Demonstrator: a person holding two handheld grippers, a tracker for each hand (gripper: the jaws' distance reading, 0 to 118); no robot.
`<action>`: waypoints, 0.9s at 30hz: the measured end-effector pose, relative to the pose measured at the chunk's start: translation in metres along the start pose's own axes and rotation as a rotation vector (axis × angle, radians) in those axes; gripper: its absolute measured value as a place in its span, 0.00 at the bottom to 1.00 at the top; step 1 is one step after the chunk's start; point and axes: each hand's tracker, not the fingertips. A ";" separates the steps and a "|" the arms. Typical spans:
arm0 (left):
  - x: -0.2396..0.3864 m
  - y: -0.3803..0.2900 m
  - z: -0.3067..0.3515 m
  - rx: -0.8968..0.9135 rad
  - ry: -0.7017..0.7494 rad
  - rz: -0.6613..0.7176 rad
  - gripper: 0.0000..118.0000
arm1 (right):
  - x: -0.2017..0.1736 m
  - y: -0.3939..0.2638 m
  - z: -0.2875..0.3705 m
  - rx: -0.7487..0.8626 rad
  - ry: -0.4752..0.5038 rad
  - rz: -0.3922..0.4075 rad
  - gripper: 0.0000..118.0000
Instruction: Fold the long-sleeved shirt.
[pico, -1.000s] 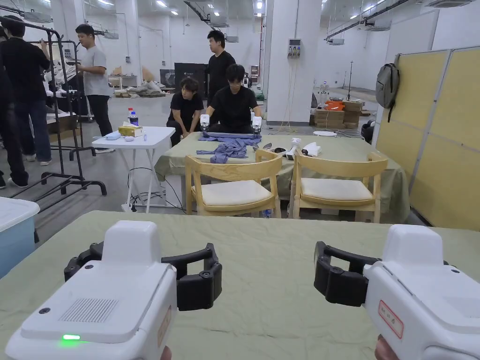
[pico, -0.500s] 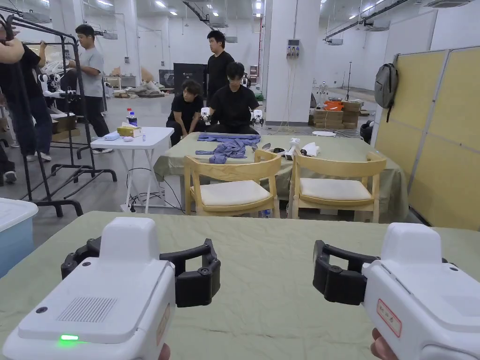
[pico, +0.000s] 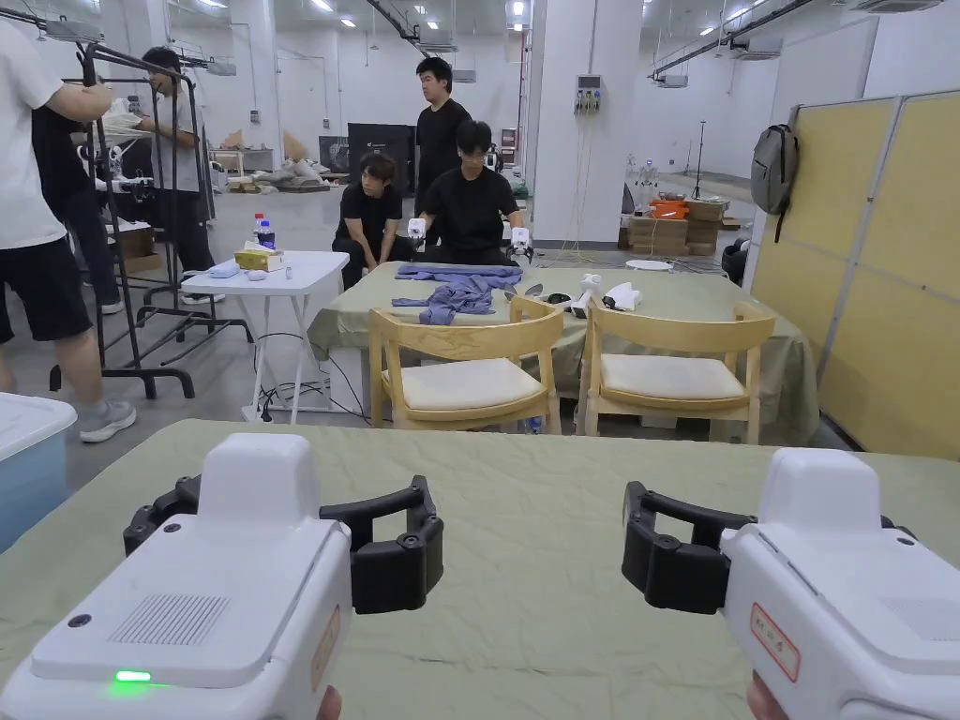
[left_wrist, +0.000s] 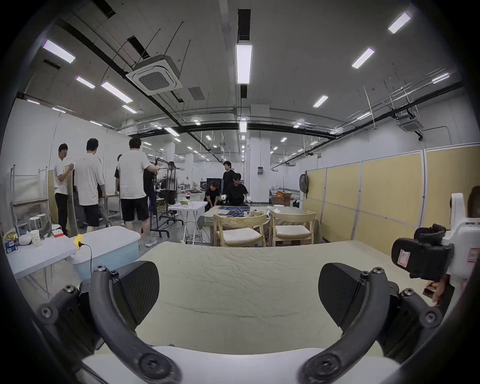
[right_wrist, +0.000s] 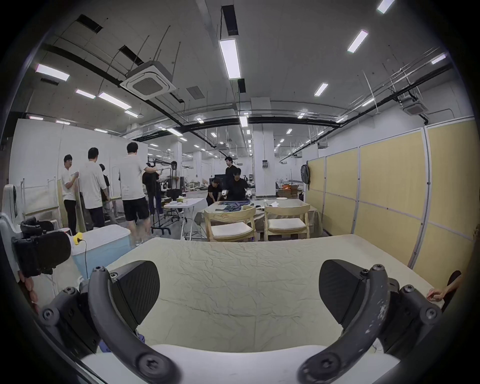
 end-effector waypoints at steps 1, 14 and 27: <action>0.001 0.000 0.000 -0.002 -0.001 0.000 1.00 | 0.000 0.000 0.000 0.003 0.001 0.002 1.00; -0.002 -0.002 -0.004 0.006 0.007 0.003 1.00 | -0.001 -0.001 -0.005 0.006 -0.002 -0.015 1.00; -0.004 -0.005 0.001 0.037 -0.047 0.031 0.02 | -0.002 -0.003 -0.005 -0.018 -0.001 -0.008 0.03</action>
